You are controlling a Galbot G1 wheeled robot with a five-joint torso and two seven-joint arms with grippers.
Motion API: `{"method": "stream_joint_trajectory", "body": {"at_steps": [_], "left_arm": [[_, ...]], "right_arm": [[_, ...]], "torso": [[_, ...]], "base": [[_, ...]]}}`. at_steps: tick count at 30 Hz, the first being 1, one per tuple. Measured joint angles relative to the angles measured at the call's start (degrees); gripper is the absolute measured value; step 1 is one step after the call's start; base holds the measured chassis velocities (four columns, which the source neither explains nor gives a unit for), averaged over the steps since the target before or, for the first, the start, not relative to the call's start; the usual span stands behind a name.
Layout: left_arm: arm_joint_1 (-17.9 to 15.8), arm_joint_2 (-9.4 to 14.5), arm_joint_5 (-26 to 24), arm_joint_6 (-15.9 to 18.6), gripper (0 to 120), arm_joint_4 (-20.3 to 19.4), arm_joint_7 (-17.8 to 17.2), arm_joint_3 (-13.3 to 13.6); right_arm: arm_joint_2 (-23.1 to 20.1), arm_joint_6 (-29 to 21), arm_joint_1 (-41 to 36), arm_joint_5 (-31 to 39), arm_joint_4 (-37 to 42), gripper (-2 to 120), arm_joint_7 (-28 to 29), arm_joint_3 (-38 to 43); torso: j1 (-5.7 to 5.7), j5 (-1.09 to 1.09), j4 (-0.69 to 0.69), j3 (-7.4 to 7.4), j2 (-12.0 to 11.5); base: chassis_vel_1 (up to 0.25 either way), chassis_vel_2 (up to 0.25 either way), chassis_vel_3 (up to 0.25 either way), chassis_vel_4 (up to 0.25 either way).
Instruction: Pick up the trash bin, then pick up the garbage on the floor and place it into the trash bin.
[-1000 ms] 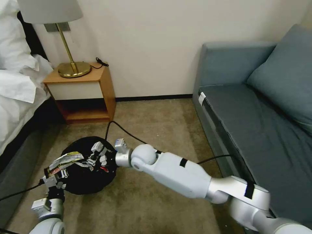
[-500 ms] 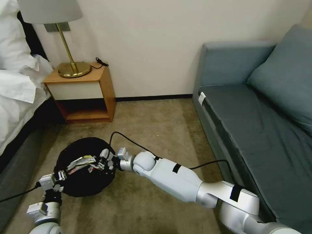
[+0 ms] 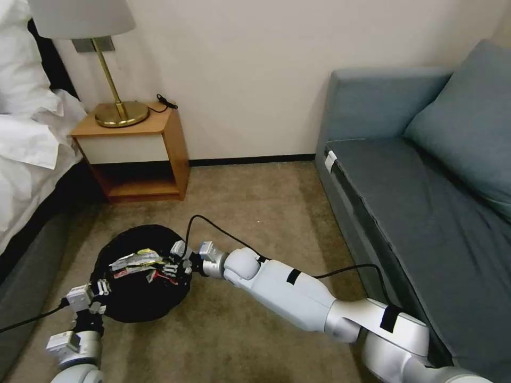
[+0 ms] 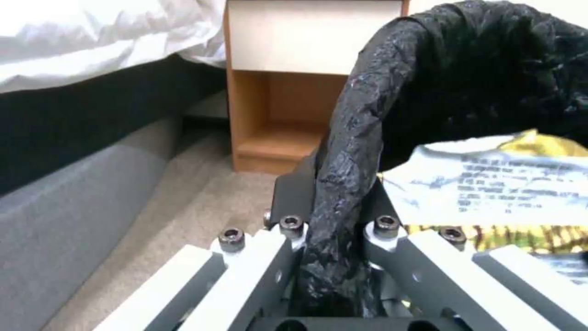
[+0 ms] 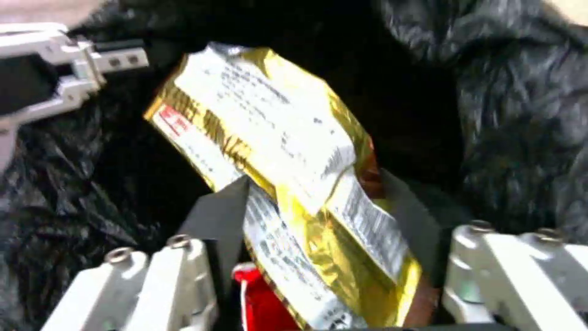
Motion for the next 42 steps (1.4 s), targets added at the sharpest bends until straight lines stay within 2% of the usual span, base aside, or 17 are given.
{"method": "stream_joint_trajectory", "body": {"at_steps": [2,5,6,11,17,20,21,24,25,27,32,33,34,35,39,40,42], "left_arm": [[0.1,0.0,0.0,0.0,5,-0.1,0.0,0.0],[0.2,0.0,0.1,0.5,5,-0.3,-0.4,-0.1],[0.2,0.0,0.1,0.5,5,-0.3,-0.4,-0.1],[0.1,0.0,0.1,1.9,5,-0.2,-1.5,-0.2],[0.2,-0.1,-0.2,3.0,5,-0.2,-2.9,-0.2],[0.5,0.3,-3.1,6.0,5,-1.5,-6.5,-0.3],[0.5,0.3,-3.1,6.0,5,-1.5,-6.5,-0.3],[1.5,0.8,-9.7,11.1,5,-4.9,-11.9,-0.8],[1.5,0.8,-9.7,11.1,5,-4.9,-11.9,-0.8],[2.0,1.2,-16.5,13.9,5,-7.6,-15.0,-1.2],[2.4,1.8,-23.1,15.5,5,-9.7,-16.6,-1.8],[2.3,2.1,-30.7,17.8,5,-11.2,-17.6,-2.2],[2.0,2.1,-32.9,18.6,5,-11.2,-17.8,-2.3],[2.0,2.1,-32.9,18.6,5,-11.2,-17.8,-2.3],[-0.3,2.5,-41.0,20.9,5,-9.5,-18.8,-2.5],[-0.3,2.5,-41.0,20.9,5,-9.5,-18.8,-2.5],[-2.2,3.0,-45.0,22.7,5,-6.8,-19.8,-2.6]], "right_arm": [[-0.3,0.0,-0.3,0.1,0.7,64,0.0,0.1],[-1.3,-0.1,-1.4,0.2,3.2,80,-0.1,0.1],[-1.3,-0.1,-1.4,0.2,3.2,80,-0.1,0.1],[-3.5,-0.6,-3.4,1.3,8.7,99,-0.5,0.6],[-4.1,-1.0,-4.7,2.9,11.9,100,-0.6,3.2],[-4.4,-2.8,-5.8,10.3,15.5,100,-0.2,8.4],[-4.4,-2.8,-5.8,10.3,15.5,100,-0.2,8.4],[-4.2,-5.6,-6.1,19.7,16.9,100,0.8,16.1],[-4.2,-5.6,-6.1,19.7,16.9,100,0.8,16.1],[-4.4,-6.7,-6.0,24.3,16.7,100,1.5,21.7],[-5.5,-7.4,-6.0,26.4,16.9,100,1.6,25.8],[-6.6,-7.8,-7.1,26.6,17.8,100,1.6,28.6],[-7.0,-7.9,-7.6,26.3,18.2,100,1.6,29.0],[-7.0,-7.9,-7.6,26.3,18.2,100,1.6,29.0],[-7.9,-7.9,-9.3,23.9,19.5,100,1.0,29.9],[-7.9,-7.9,-9.3,23.9,19.5,100,1.0,29.9],[-8.2,-7.8,-10.1,22.2,20.1,100,0.5,30.0]], "torso": [[0.0,0.0,0.0,0.0,0.0],[0.0,0.0,0.0,0.0,0.0],[0.0,0.0,0.0,0.0,0.0],[0.0,0.01,0.0,0.0,0.0],[0.0,0.01,0.01,0.0,0.0],[0.0,0.0,0.01,0.0,0.0],[0.0,0.0,0.01,0.0,0.0],[0.0,0.01,0.01,0.0,0.0],[0.0,0.01,0.01,0.0,0.0],[0.0,0.01,0.0,0.0,0.0],[0.0,0.01,-0.01,0.0,0.0],[0.0,0.02,0.0,0.0,0.0],[0.0,0.01,0.0,0.0,0.0],[0.0,0.01,0.0,0.0,0.0],[0.0,0.01,0.0,0.0,0.0],[0.0,0.01,0.0,0.0,0.0],[0.0,0.01,-0.01,0.0,0.0]], "base": [[0.0,0.0,0.0,0.0],[0.0,0.0,0.0,0.0],[0.0,0.0,0.0,0.0],[0.0,0.0,0.0,0.0],[0.0,0.0,0.0,0.0],[0.0,0.0,0.0,0.0],[0.0,0.0,0.0,0.0],[0.0,0.0,0.0,0.0],[0.0,0.0,0.0,0.0],[0.0,0.0,0.0,0.0],[0.0,0.0,0.0,0.0],[0.0,0.0,0.0,0.0],[0.0,0.0,0.0,0.0],[0.0,0.0,0.0,0.0],[0.0,0.0,0.0,0.0],[0.0,0.0,0.0,0.0],[0.0,0.0,0.0,0.0]]}}
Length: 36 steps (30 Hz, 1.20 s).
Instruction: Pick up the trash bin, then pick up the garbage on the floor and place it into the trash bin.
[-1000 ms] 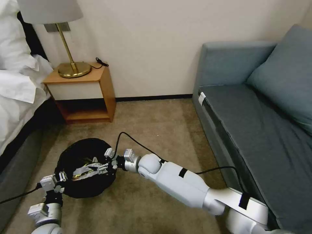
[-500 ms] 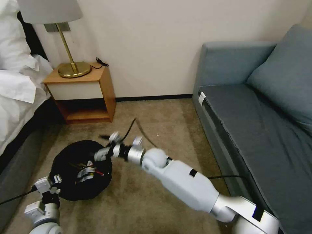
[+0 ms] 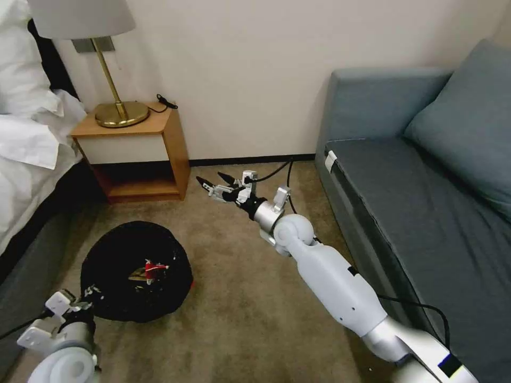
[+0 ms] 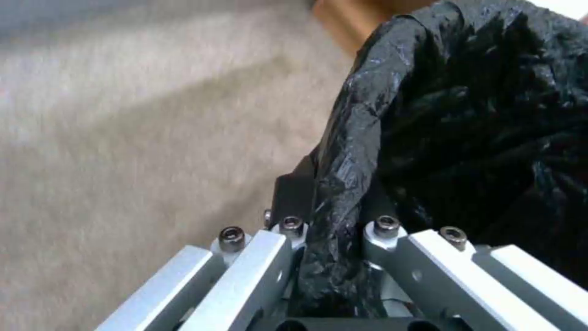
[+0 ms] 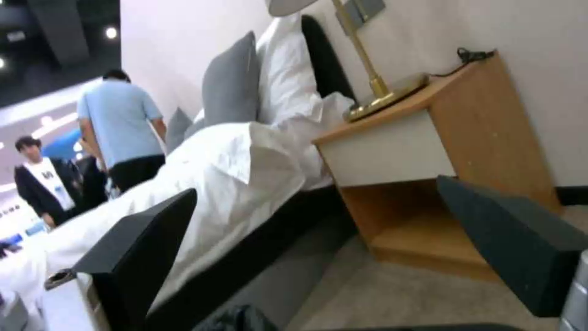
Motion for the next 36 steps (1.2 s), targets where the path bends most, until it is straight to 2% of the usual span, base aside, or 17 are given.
{"method": "stream_joint_trajectory", "body": {"at_steps": [2,6,7,8,11,12,16,17,22,23,25,27,29,30,31,35,36], "left_arm": [[-1.1,0.4,-1.3,0.4,5,3.3,-0.3,0.2],[-2.1,0.7,-1.0,0.0,6,6.0,-0.3,0.5],[-2.3,0.9,-0.6,-0.1,11,6.3,-0.3,0.5],[-2.3,0.9,-0.6,-0.1,11,6.3,-0.3,0.5],[-2.6,1.4,0.9,-0.4,25,6.3,-0.2,0.8],[-2.6,1.4,0.9,-0.4,25,6.3,-0.2,0.8],[-2.4,1.7,3.8,-1.6,41,5.1,0.0,0.8],[-2.4,1.7,3.8,-1.6,41,5.1,0.0,0.8],[-2.1,1.5,7.9,-3.0,57,3.7,0.3,0.8],[-2.1,1.4,8.5,-3.2,63,3.5,0.3,0.8],[-2.0,1.0,14.1,-5.3,75,2.8,0.4,0.3],[-1.9,1.0,15.4,-5.9,79,2.5,0.4,0.2],[-1.3,0.9,20.4,-8.5,90,1.1,0.4,-0.2],[-1.3,0.9,20.4,-8.5,90,1.1,0.4,-0.2],[-0.9,0.8,24.0,-10.2,94,0.4,0.6,-0.4],[-0.5,0.6,26.3,-11.5,98,-0.4,0.9,-0.5],[-0.1,0.3,28.7,-12.8,100,-1.4,1.4,-0.5]], "right_arm": [[-0.2,0.0,-0.6,-0.9,0.3,100,-0.2,0.1],[-0.7,0.1,-0.7,-1.8,0.3,100,-0.4,-0.1],[-0.8,0.1,-0.6,-2.0,0.1,100,-0.4,-0.3],[-0.8,0.1,-0.6,-2.0,0.1,100,-0.4,-0.3],[-0.9,0.0,-0.3,-2.2,0.1,100,-0.2,-0.1],[-0.9,0.0,-0.3,-2.2,0.1,100,-0.2,-0.1],[-1.1,0.0,-0.8,-2.8,0.4,100,0.0,0.4],[-1.1,0.0,-0.8,-2.8,0.4,100,0.0,0.4],[-1.6,0.0,-1.4,-3.9,0.7,100,0.3,1.0],[-1.7,0.0,-1.5,-4.2,0.7,100,0.3,1.1],[-2.5,0.1,-1.9,-6.0,0.6,100,0.4,1.7],[-2.8,0.2,-2.2,-6.2,0.6,100,0.5,1.9],[-3.7,0.5,-3.7,-6.7,1.1,100,1.6,3.2],[-3.7,0.5,-3.7,-6.7,1.1,100,1.6,3.2],[-4.0,0.8,-4.5,-6.9,1.7,100,2.4,4.1],[-4.1,0.8,-5.2,-7.4,2.3,100,3.0,4.8],[-4.2,0.9,-6.0,-7.8,3.0,100,3.4,5.6]], "torso": [[0.0,0.0,0.0,0.0,0.0],[0.0,0.04,0.03,0.0,0.0],[0.0,0.03,0.03,0.0,0.0],[0.0,0.03,0.03,0.0,0.0],[0.0,-0.02,0.01,0.0,0.0],[0.0,-0.02,0.01,0.0,0.0],[0.0,-0.01,0.0,0.0,0.0],[0.0,-0.01,0.0,0.0,0.0],[0.0,-0.01,0.01,0.0,0.0],[0.0,-0.01,0.01,0.0,0.0],[0.0,-0.01,0.01,0.01,0.0],[0.0,-0.01,0.01,0.01,0.0],[0.0,-0.01,0.0,0.0,0.0],[0.0,-0.01,0.0,0.0,0.0],[0.0,0.0,0.01,0.0,0.0],[0.0,0.0,0.02,0.01,0.0],[0.0,0.0,0.02,0.0,0.0]], "base": [[0.0,0.0,0.0,0.0],[0.0,0.0,0.0,0.0],[0.0,0.0,0.0,0.0],[0.0,0.0,0.0,0.0],[0.0,0.0,0.0,0.0],[0.0,0.0,0.0,0.0],[0.0,0.0,0.0,0.0],[0.0,0.0,0.0,0.0],[0.0,0.0,0.0,0.0],[0.0,0.0,0.0,0.0],[0.0,0.0,0.0,0.0],[0.0,0.0,0.0,0.0],[0.0,0.0,0.0,0.0],[0.0,0.0,0.0,0.0],[0.0,0.0,0.0,0.0],[0.0,0.0,0.0,0.0],[0.0,0.0,0.0,0.0]]}}
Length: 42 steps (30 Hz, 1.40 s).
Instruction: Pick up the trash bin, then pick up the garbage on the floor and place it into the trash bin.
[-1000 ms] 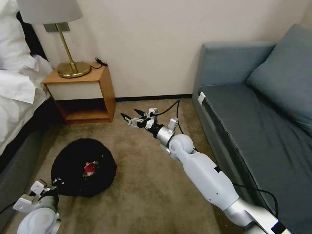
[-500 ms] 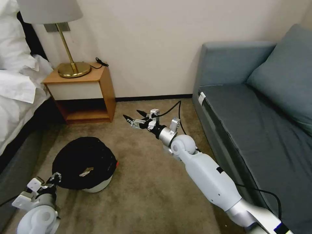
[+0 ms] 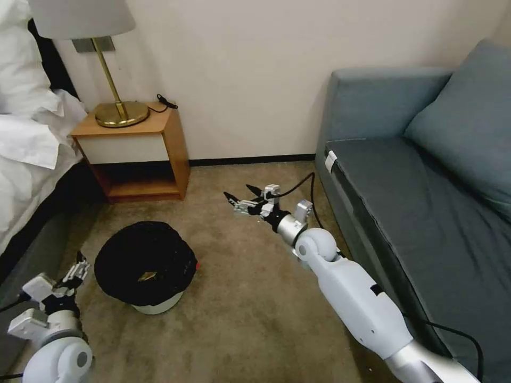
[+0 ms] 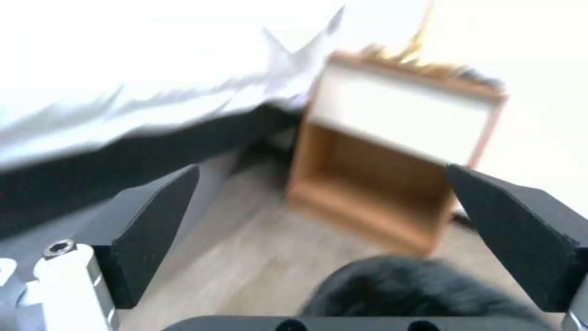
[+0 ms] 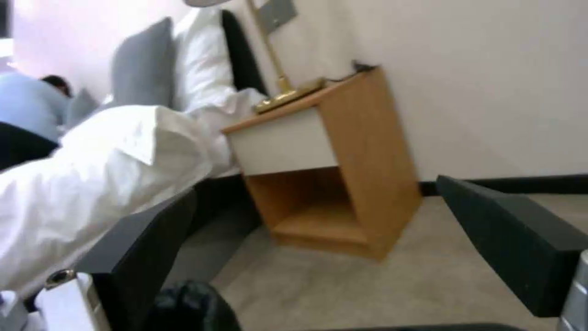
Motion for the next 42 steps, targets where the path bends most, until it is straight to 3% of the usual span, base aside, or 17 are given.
{"method": "stream_joint_trajectory", "body": {"at_steps": [4,5,7,10,11,13,18,27,42], "left_arm": [[1.5,-1.0,6.6,-5.1,100,-3.8,3.1,1.2],[2.1,-1.7,9.9,-7.4,100,-5.8,5.1,2.0],[2.7,-2.2,11.9,-8.4,100,-7.0,6.0,2.5],[5.5,-4.5,18.2,-11.3,100,-10.4,11.2,3.5],[5.5,-4.5,18.2,-11.3,100,-10.4,11.2,3.5],[7.7,-5.8,21.3,-13.2,100,-11.3,14.0,3.6],[9.7,-7.4,23.1,-14.9,100,-12.3,14.8,3.6],[11.6,-10.9,28.2,-16.4,100,-13.6,16.9,4.0],[11.6,-10.9,28.2,-16.4,100,-13.7,16.9,4.0]], "right_arm": [[-0.6,0.1,-4.1,-3.5,3.4,100,2.6,2.8],[-1.1,0.0,-6.9,-7.8,5.8,100,5.4,4.5],[-1.3,-0.3,-8.9,-10.2,7.3,100,7.3,5.5],[-2.1,1.5,-16.2,-17.3,11.9,100,11.1,9.7],[-2.1,1.5,-16.2,-17.3,11.9,100,11.1,9.7],[-2.3,4.9,-20.0,-20.8,14.2,100,14.4,11.9],[-1.4,8.4,-24.0,-25.7,16.6,100,18.2,13.8],[-0.6,11.5,-29.2,-28.6,19.5,100,19.6,15.8],[-0.5,11.5,-29.0,-28.4,19.5,100,19.5,15.7]], "torso": [[0.0,0.0,0.0,0.0,0.0],[0.0,0.01,-0.01,0.0,0.0],[0.0,0.02,-0.02,0.0,0.0],[0.0,0.01,-0.01,-0.01,0.0],[0.0,0.01,-0.01,-0.01,0.0],[0.0,0.01,-0.02,-0.01,0.0],[0.0,0.01,-0.01,-0.01,0.0],[0.0,0.0,-0.01,-0.01,0.0],[0.01,0.0,-0.01,0.0,0.0]], "base": [[0.0,0.0,0.0,0.0],[0.0,0.0,0.0,0.0],[0.0,0.0,0.0,0.0],[0.0,0.0,0.0,0.0],[0.0,0.0,0.0,0.0],[0.0,0.0,0.0,0.0],[0.0,0.0,0.0,0.0],[0.0,0.0,0.0,0.0],[0.0,0.0,0.0,0.0]]}}
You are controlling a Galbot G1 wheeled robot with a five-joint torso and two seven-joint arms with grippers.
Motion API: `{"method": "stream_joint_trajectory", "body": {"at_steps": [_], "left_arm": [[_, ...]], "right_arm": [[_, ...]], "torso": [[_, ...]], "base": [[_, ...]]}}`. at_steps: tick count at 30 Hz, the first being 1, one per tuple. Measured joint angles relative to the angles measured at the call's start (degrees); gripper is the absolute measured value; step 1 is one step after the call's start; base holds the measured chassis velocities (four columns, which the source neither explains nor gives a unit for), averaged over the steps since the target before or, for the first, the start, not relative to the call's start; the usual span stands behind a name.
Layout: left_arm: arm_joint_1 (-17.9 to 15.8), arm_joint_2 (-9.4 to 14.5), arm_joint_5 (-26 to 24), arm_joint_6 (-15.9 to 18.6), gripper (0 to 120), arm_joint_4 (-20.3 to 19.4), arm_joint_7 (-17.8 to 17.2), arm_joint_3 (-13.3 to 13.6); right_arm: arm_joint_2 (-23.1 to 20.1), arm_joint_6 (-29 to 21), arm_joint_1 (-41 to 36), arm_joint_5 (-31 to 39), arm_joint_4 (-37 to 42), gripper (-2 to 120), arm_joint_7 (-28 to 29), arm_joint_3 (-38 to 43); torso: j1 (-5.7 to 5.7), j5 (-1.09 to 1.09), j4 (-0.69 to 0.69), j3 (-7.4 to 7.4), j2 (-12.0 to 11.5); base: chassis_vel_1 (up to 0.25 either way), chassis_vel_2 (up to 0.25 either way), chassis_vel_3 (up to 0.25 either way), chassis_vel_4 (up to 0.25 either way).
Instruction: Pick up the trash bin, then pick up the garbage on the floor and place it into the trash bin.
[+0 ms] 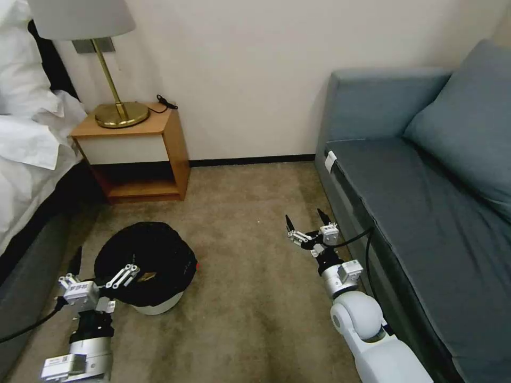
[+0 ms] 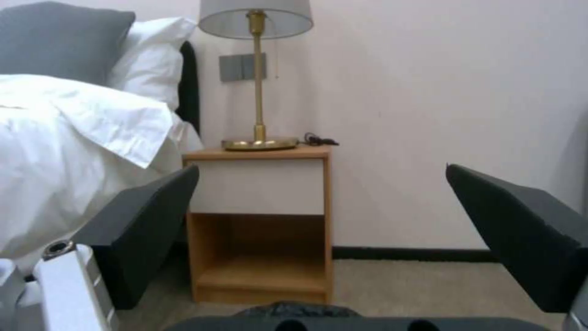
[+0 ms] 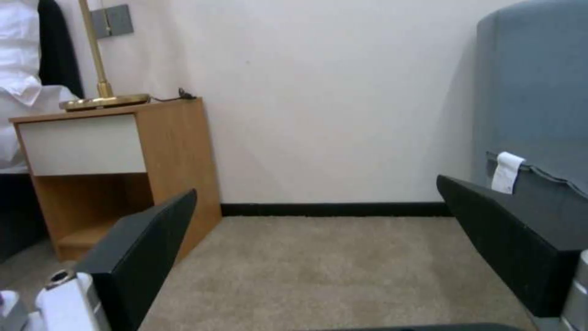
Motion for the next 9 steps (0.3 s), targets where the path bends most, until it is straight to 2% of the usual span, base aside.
{"method": "stream_joint_trajectory", "body": {"at_steps": [9], "left_arm": [[0.0,0.0,-0.2,0.1,100,0.0,-0.1,0.0]], "right_arm": [[0.0,-0.1,0.1,0.1,-0.1,100,-0.1,-0.1]], "torso": [[0.0,0.0,0.0,0.0,0.0]], "base": [[0.0,0.0,0.0,0.0]]}}
